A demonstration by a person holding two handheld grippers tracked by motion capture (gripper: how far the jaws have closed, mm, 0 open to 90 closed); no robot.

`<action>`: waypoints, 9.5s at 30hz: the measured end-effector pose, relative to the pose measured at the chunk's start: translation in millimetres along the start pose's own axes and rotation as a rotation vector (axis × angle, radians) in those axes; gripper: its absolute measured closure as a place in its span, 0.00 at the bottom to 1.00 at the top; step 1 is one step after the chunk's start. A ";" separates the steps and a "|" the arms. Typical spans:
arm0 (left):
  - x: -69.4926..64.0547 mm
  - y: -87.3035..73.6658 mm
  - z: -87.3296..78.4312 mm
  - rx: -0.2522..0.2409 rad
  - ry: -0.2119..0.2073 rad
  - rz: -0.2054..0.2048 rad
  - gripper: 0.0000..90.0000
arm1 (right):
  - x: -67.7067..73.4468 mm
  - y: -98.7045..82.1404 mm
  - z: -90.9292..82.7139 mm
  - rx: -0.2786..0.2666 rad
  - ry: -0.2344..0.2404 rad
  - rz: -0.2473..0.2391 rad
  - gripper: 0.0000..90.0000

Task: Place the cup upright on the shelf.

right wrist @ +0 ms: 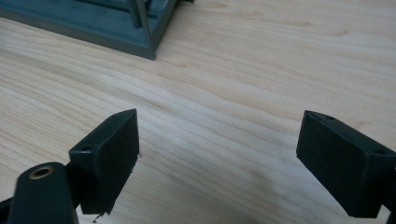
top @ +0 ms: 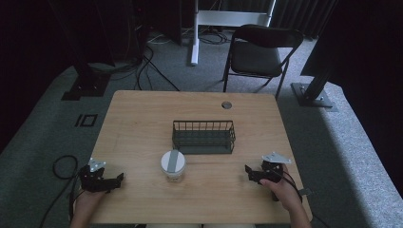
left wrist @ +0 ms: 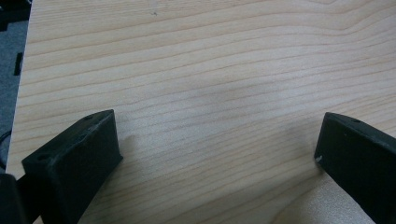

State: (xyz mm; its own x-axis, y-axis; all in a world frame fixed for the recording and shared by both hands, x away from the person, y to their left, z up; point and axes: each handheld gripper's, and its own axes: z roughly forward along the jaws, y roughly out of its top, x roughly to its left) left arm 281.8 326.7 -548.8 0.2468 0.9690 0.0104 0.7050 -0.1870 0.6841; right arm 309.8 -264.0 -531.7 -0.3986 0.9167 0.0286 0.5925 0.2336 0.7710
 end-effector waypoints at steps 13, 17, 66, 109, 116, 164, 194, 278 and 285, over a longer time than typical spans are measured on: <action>0.0 0.0 0.0 0.000 0.000 0.000 0.00 | 20.5 8.7 1.7 -0.028 0.074 -0.030 0.14; 0.0 0.0 0.0 0.000 0.000 0.000 0.00 | 26.3 10.6 2.4 -0.038 0.093 -0.041 0.15; 0.0 0.0 -0.1 0.000 -0.001 -0.001 0.00 | 129.2 33.0 28.5 -0.134 0.448 -0.255 0.15; 0.3 -0.1 0.0 -0.002 -0.006 0.004 0.00 | 202.3 48.1 67.0 -0.178 0.610 -0.290 0.13; 0.4 0.0 0.0 -0.001 -0.006 0.004 0.00 | 206.5 51.8 71.6 -0.183 0.602 -0.292 0.13; 0.3 0.0 0.0 -0.001 -0.006 0.004 0.00 | 216.3 80.9 61.0 -0.206 0.563 -0.261 0.20; 0.4 0.0 -0.1 -0.001 -0.006 0.005 0.00 | 176.5 132.9 21.8 -0.336 0.470 -0.200 0.20; 0.2 -0.1 0.0 -0.002 -0.007 0.004 0.00 | 99.3 119.0 78.8 -0.297 -0.084 0.043 0.14; 0.2 -0.1 0.0 -0.002 -0.007 0.004 0.00 | 98.1 116.0 72.4 -0.315 -0.071 0.044 0.13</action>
State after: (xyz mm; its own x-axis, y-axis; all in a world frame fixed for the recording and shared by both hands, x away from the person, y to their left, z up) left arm 281.8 326.9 -548.9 0.2542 0.9671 0.0082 0.7029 -0.1906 0.6853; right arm 390.1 -123.4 -485.5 -0.3210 0.9466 0.0306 0.3583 0.0915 0.9291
